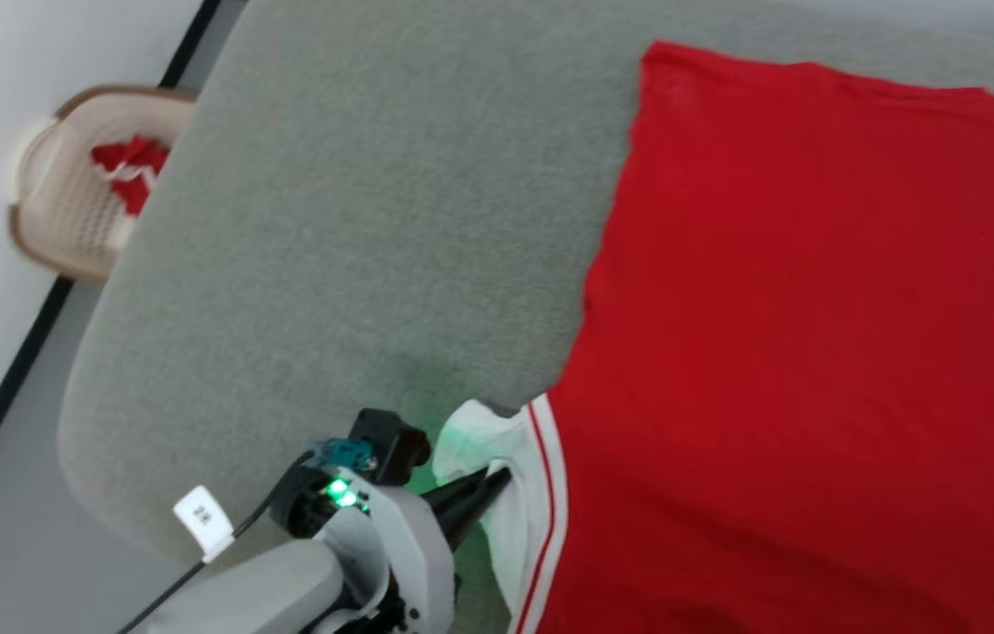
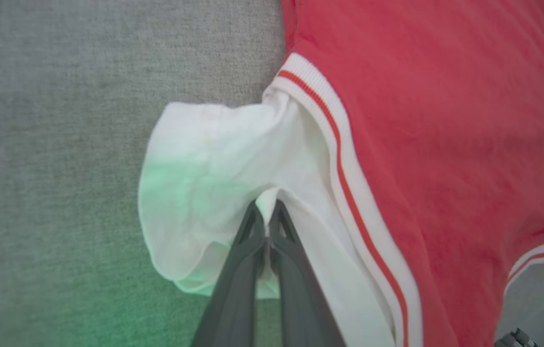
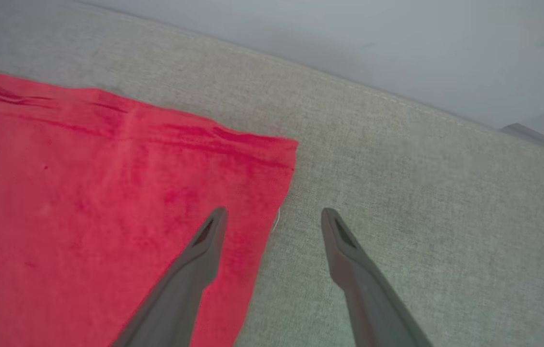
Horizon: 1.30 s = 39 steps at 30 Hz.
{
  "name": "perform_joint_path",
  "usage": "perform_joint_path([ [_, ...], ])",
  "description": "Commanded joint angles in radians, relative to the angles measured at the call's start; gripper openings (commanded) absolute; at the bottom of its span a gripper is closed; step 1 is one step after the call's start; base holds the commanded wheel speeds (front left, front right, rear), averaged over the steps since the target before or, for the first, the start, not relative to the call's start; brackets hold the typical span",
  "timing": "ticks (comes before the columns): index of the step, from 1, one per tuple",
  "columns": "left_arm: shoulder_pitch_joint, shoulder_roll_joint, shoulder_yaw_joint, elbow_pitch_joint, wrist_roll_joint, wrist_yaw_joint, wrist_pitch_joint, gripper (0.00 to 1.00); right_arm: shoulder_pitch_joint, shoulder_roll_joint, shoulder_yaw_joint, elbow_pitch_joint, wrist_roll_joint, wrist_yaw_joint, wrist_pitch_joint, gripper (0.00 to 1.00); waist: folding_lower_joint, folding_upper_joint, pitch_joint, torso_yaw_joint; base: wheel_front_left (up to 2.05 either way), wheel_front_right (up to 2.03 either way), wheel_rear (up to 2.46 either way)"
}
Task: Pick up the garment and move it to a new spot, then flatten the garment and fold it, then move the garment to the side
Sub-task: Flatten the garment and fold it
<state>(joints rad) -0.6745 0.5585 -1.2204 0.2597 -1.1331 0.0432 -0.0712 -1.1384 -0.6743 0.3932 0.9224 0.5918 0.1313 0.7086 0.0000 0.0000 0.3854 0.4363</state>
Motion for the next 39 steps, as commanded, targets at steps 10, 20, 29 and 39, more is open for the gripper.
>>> perform_joint_path([
  [10,-0.014,-0.055,-0.013,0.109,0.006,-0.050,-0.013,0.00,0.011,0.038,-0.007,0.252,-0.054,0.000,0.082,0.00,0.0000,0.0000,0.113,0.112,0.00,0.00,0.00],
  [20,-0.011,-0.052,-0.002,0.194,-0.008,-0.075,-0.032,0.00,-0.035,0.077,-0.016,0.292,-0.073,0.000,0.048,0.00,0.0000,0.0000,0.084,0.064,0.00,0.00,0.00],
  [29,0.009,0.008,0.024,0.241,-0.033,-0.060,-0.042,0.00,0.017,0.126,0.056,0.058,0.070,0.002,0.068,0.00,0.0000,0.0000,0.006,-0.061,0.00,0.00,0.00],
  [39,0.056,0.081,0.044,0.205,-0.066,-0.020,-0.043,0.00,0.302,-0.050,0.197,-0.374,0.266,-0.001,0.024,0.00,0.0000,0.0000,-0.086,-0.202,0.00,0.00,0.00],
])
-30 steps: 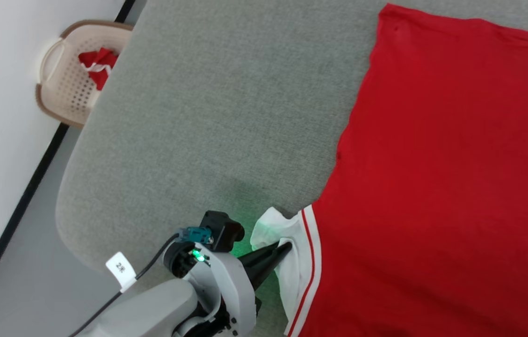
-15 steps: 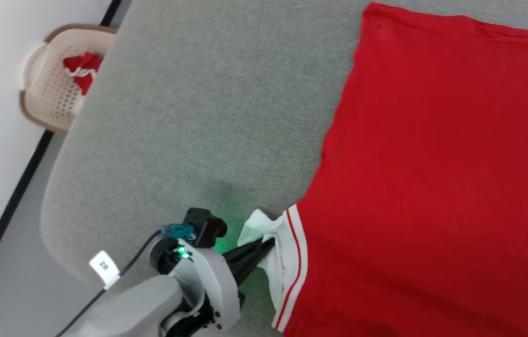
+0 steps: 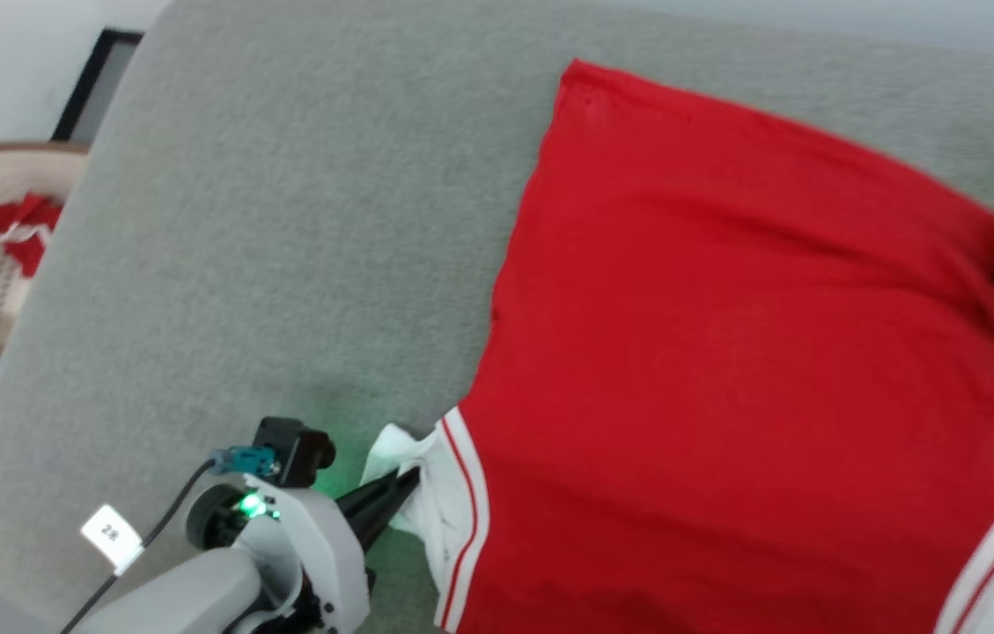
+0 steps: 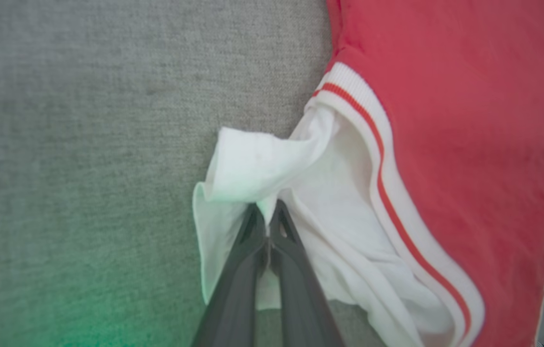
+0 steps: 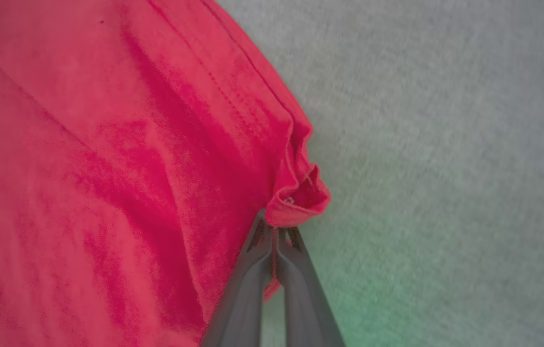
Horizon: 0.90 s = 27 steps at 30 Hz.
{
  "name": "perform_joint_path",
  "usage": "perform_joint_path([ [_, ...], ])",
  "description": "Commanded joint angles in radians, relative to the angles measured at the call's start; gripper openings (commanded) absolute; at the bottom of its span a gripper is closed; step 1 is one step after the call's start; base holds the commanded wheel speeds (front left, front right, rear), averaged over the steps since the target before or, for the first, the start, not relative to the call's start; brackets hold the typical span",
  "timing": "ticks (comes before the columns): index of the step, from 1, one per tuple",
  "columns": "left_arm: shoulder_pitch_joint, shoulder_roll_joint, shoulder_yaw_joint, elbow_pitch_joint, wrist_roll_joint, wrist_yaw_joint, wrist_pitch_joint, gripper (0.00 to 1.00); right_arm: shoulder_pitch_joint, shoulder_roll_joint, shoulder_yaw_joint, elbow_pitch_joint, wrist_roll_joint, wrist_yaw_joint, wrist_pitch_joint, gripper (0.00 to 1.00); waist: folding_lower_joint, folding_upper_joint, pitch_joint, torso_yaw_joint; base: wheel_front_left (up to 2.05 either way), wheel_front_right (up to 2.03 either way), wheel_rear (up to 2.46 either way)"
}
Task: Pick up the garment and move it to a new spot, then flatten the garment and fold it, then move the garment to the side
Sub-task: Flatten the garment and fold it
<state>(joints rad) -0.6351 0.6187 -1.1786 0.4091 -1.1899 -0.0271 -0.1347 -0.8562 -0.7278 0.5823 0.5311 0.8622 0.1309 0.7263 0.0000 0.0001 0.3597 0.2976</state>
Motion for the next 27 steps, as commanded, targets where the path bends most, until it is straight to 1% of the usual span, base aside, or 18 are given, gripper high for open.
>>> perform_joint_path([
  [1,0.018,0.026,0.003,0.048,-0.011,0.052,0.021,0.00,0.055,-0.013,0.009,-0.012,0.011,0.000,-0.004,0.00,0.0000,-0.0001,-0.067,-0.072,0.00,0.00,0.00],
  [4,0.030,0.041,0.006,0.024,-0.015,0.060,0.018,0.00,0.170,-0.047,0.002,-0.096,0.047,0.000,-0.033,0.00,0.0000,-0.0001,-0.089,-0.101,0.00,0.00,0.00],
  [7,0.041,0.051,0.010,-0.002,-0.021,0.069,0.016,0.00,0.288,-0.067,-0.023,-0.151,0.075,0.000,-0.061,0.00,0.0000,-0.0001,-0.103,-0.123,0.00,0.00,0.00],
  [10,0.051,0.058,0.009,-0.029,-0.026,0.075,0.012,0.00,0.406,-0.066,-0.051,-0.188,0.088,-0.001,-0.086,0.00,0.0000,-0.0001,-0.113,-0.141,0.00,0.00,0.00],
  [12,0.056,0.063,0.009,-0.044,-0.028,0.080,0.013,0.00,0.488,-0.052,-0.077,-0.194,0.100,-0.001,-0.100,0.00,0.0000,-0.0001,-0.117,-0.147,0.00,0.00,0.00],
  [14,0.060,0.066,0.009,-0.056,-0.030,0.083,0.013,0.00,0.559,-0.045,-0.107,-0.188,0.077,-0.001,-0.122,0.00,0.0000,-0.0001,-0.120,-0.151,0.00,0.00,0.00],
  [16,0.065,0.073,0.009,-0.065,-0.029,0.089,0.014,0.00,0.627,-0.016,-0.140,-0.175,0.079,-0.002,-0.143,0.00,0.0000,-0.0001,-0.121,-0.154,0.00,0.00,0.00],
  [19,0.069,0.079,0.011,-0.075,-0.032,0.093,0.013,0.00,0.703,0.021,-0.163,-0.141,0.041,-0.004,-0.170,0.00,0.0000,-0.0001,-0.122,-0.156,0.00,0.00,0.00],
  [22,0.071,0.083,0.012,-0.083,-0.033,0.097,0.010,0.00,0.742,0.070,-0.181,-0.098,0.011,-0.004,-0.194,0.00,0.0000,-0.0001,-0.122,-0.159,0.00,0.00,0.00],
  [27,0.074,0.087,0.014,-0.091,-0.037,0.100,0.011,0.00,0.749,0.120,-0.196,-0.016,-0.048,-0.009,-0.212,0.00,0.0000,-0.0001,-0.122,-0.161,0.00,0.00,0.00],
])
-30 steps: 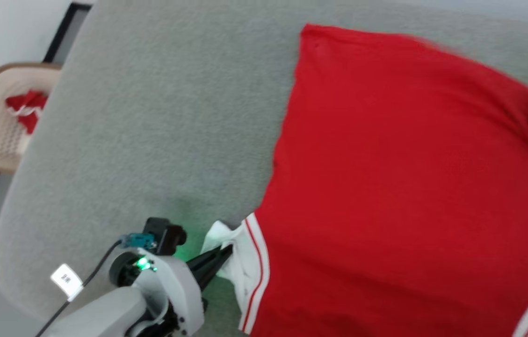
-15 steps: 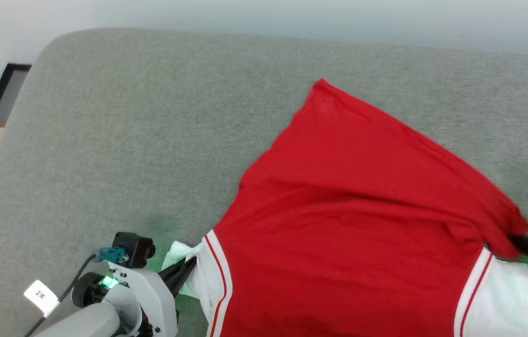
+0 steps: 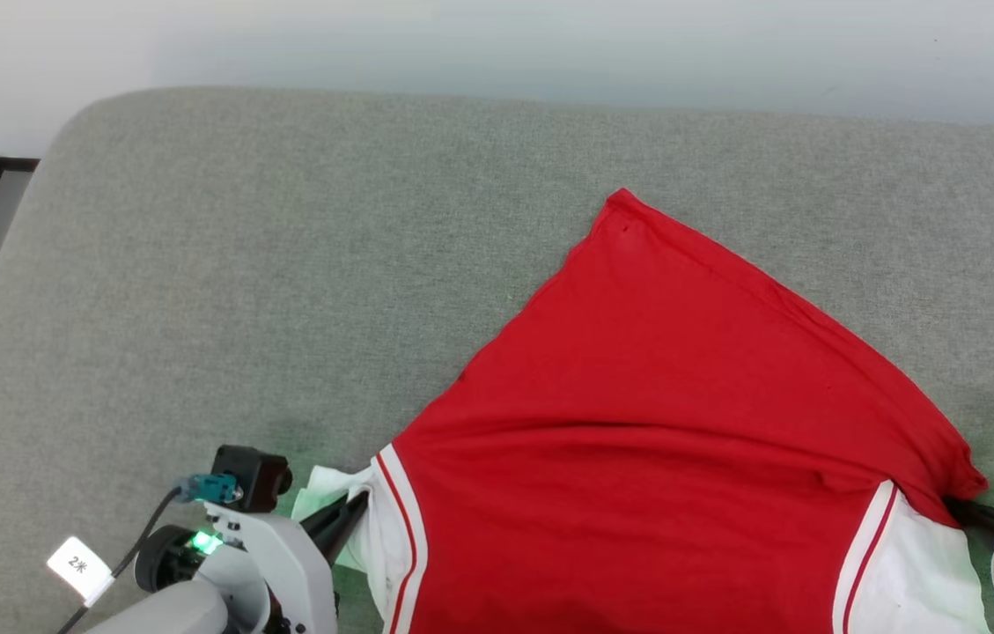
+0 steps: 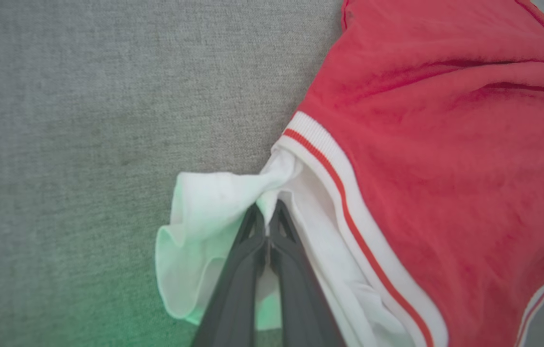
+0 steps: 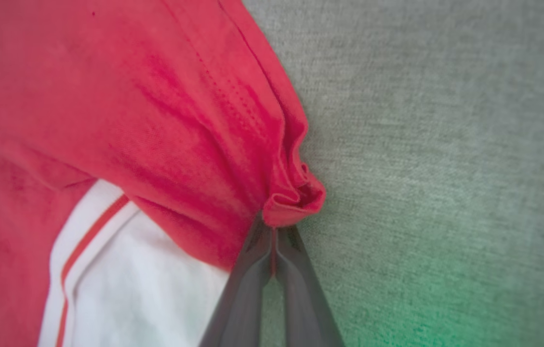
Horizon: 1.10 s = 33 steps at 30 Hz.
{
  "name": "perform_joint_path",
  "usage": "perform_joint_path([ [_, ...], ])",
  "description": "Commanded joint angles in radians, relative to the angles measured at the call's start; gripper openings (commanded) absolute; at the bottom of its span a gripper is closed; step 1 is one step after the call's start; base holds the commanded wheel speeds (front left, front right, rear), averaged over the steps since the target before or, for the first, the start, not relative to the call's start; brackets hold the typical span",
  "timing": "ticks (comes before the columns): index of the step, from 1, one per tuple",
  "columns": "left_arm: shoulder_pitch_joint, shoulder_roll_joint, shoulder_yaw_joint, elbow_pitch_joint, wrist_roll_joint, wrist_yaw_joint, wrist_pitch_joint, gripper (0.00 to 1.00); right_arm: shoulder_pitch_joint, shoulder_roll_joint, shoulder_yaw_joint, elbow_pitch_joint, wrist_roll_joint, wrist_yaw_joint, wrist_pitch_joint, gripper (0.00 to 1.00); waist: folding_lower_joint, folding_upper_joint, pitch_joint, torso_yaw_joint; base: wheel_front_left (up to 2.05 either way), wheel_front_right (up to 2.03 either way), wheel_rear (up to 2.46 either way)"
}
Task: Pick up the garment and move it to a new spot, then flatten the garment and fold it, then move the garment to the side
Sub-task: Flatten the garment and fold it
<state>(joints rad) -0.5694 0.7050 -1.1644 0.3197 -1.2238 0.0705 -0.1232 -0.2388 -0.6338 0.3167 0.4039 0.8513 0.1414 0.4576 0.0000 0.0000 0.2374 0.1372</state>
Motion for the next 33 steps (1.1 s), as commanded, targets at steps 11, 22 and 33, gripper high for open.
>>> perform_joint_path([
  [11,0.019,0.009,0.007,-0.012,-0.013,0.012,-0.007,0.00,0.103,0.031,0.075,0.098,-0.098,-0.022,0.075,1.00,0.0000,0.0000,-0.007,-0.011,0.00,0.00,0.00],
  [22,0.028,0.007,0.004,-0.031,-0.013,0.023,-0.008,0.00,0.098,-0.015,-0.099,-0.190,-0.081,-0.016,0.173,1.00,0.0000,0.0000,-0.018,-0.009,0.00,0.00,0.00],
  [33,-0.004,-0.031,-0.010,-0.034,0.012,0.011,-0.004,0.00,-0.080,0.011,-0.166,-0.509,-0.187,-0.011,0.259,1.00,0.0000,0.0000,-0.011,0.067,0.00,0.00,0.00],
])
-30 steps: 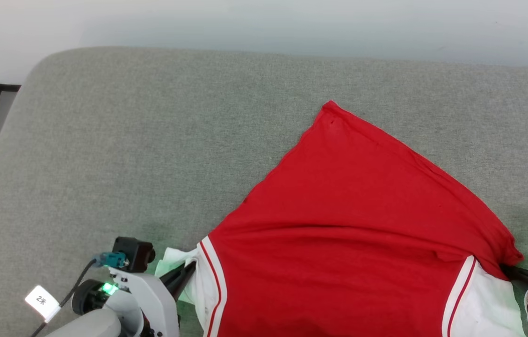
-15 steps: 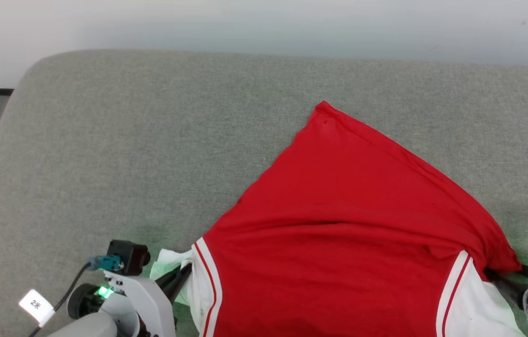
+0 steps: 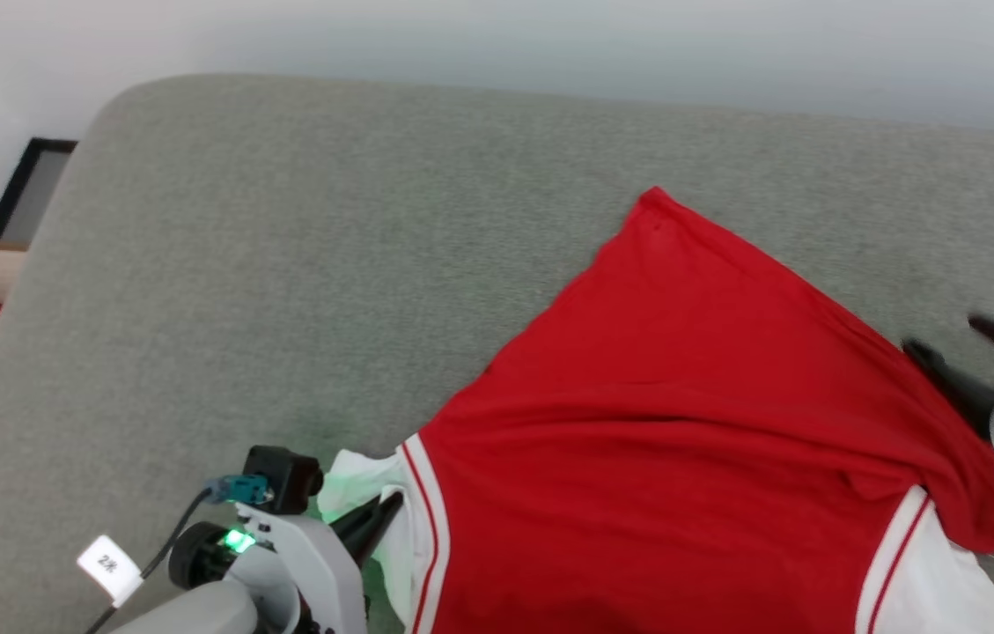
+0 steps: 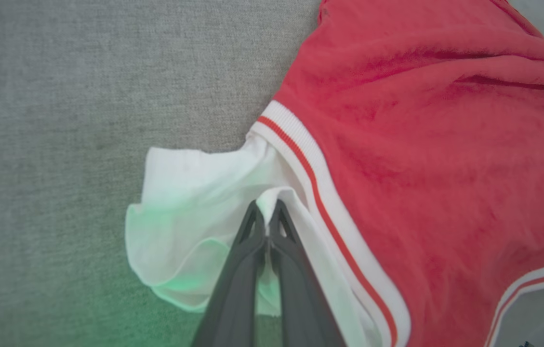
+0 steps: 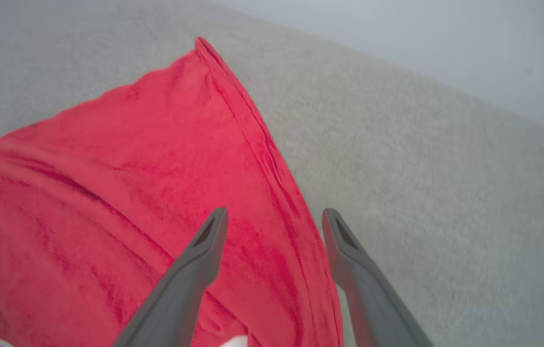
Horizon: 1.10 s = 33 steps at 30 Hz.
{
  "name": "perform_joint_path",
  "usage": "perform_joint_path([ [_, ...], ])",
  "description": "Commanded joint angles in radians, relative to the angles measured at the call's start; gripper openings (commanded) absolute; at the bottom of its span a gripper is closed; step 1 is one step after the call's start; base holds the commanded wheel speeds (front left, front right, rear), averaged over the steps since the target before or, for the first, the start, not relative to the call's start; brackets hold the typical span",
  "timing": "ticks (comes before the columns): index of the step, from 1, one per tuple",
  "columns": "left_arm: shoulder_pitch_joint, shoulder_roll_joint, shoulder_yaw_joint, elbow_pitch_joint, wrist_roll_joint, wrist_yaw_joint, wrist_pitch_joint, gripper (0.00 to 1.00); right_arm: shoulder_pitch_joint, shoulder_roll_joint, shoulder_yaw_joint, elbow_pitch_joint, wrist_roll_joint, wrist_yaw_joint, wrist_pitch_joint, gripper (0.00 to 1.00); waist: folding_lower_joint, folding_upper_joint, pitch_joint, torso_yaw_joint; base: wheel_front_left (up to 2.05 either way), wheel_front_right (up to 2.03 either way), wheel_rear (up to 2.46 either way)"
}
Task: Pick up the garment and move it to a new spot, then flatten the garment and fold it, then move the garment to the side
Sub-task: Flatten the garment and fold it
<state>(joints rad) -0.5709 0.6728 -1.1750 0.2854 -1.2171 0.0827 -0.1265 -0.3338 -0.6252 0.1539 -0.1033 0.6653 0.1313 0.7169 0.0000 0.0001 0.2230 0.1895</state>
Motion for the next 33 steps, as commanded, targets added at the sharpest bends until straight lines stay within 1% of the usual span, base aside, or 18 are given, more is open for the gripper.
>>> perform_joint_path([
  [1,-0.007,-0.004,-0.002,0.003,0.010,-0.003,0.001,0.00,-0.022,0.005,0.014,0.005,-0.009,-0.001,-0.005,1.00,0.0000,-0.0001,0.005,0.025,0.00,0.00,0.00],
  [4,-0.023,-0.025,-0.007,0.009,0.018,-0.013,0.002,0.00,-0.138,0.007,0.086,0.056,-0.017,-0.001,-0.028,1.00,0.0000,-0.0001,0.010,0.057,0.00,0.00,0.00],
  [8,-0.049,-0.062,-0.021,0.026,0.034,-0.034,0.011,0.00,-0.294,0.005,0.208,0.190,-0.003,-0.001,-0.050,1.00,0.0000,-0.0001,0.023,0.113,0.00,0.00,0.00],
  [15,-0.096,-0.136,-0.036,0.072,0.059,-0.080,0.017,0.00,-0.548,0.018,0.445,0.472,0.039,-0.001,-0.094,1.00,0.0000,-0.0001,0.066,0.201,0.00,0.00,0.00],
  [16,-0.107,-0.158,-0.039,0.088,0.063,-0.096,0.015,0.00,-0.602,0.028,0.507,0.551,0.057,-0.001,-0.102,1.00,0.0000,-0.0001,0.081,0.224,0.00,0.00,0.00],
  [17,-0.111,-0.169,-0.042,0.099,0.064,-0.104,0.014,0.00,-0.629,0.031,0.531,0.587,0.063,-0.001,-0.107,1.00,0.0000,-0.0001,0.088,0.236,0.00,0.00,0.00],
  [22,-0.133,-0.221,-0.051,0.150,0.074,-0.142,0.009,0.00,-0.729,0.043,0.647,0.755,0.097,-0.001,-0.126,1.00,0.0000,-0.0001,0.119,0.288,0.00,0.00,0.00],
  [25,-0.144,-0.248,-0.055,0.181,0.077,-0.162,0.006,0.00,-0.756,0.052,0.706,0.840,0.116,-0.001,-0.127,1.00,0.0000,-0.0001,0.138,0.314,0.00,0.00,0.00],
  [27,-0.150,-0.266,-0.059,0.201,0.079,-0.171,0.003,0.00,-0.758,0.055,0.736,0.905,0.137,-0.001,-0.100,1.00,0.0000,-0.0001,0.147,0.325,0.00,0.00,0.00],
  [28,-0.153,-0.273,-0.059,0.210,0.080,-0.175,0.000,0.00,-0.750,0.060,0.755,0.943,0.152,-0.001,-0.056,1.00,0.0000,-0.0001,0.151,0.329,0.00,0.00,0.00],
  [29,-0.154,-0.278,-0.061,0.218,0.080,-0.178,0.000,0.00,-0.732,0.067,0.772,0.983,0.174,-0.001,-0.007,0.18,0.0000,-0.0001,0.153,0.332,0.00,0.00,0.00],
  [30,-0.154,-0.282,-0.062,0.226,0.080,-0.182,-0.001,0.00,-0.715,0.072,0.785,1.007,0.186,-0.001,0.024,0.00,0.0000,-0.0001,0.156,0.334,0.00,0.00,0.00],
  [33,-0.155,-0.292,-0.064,0.249,0.076,-0.191,-0.007,0.00,-0.719,0.076,0.813,1.053,0.205,-0.001,0.053,0.00,0.0000,-0.0001,0.161,0.339,0.00,0.00,0.00],
])
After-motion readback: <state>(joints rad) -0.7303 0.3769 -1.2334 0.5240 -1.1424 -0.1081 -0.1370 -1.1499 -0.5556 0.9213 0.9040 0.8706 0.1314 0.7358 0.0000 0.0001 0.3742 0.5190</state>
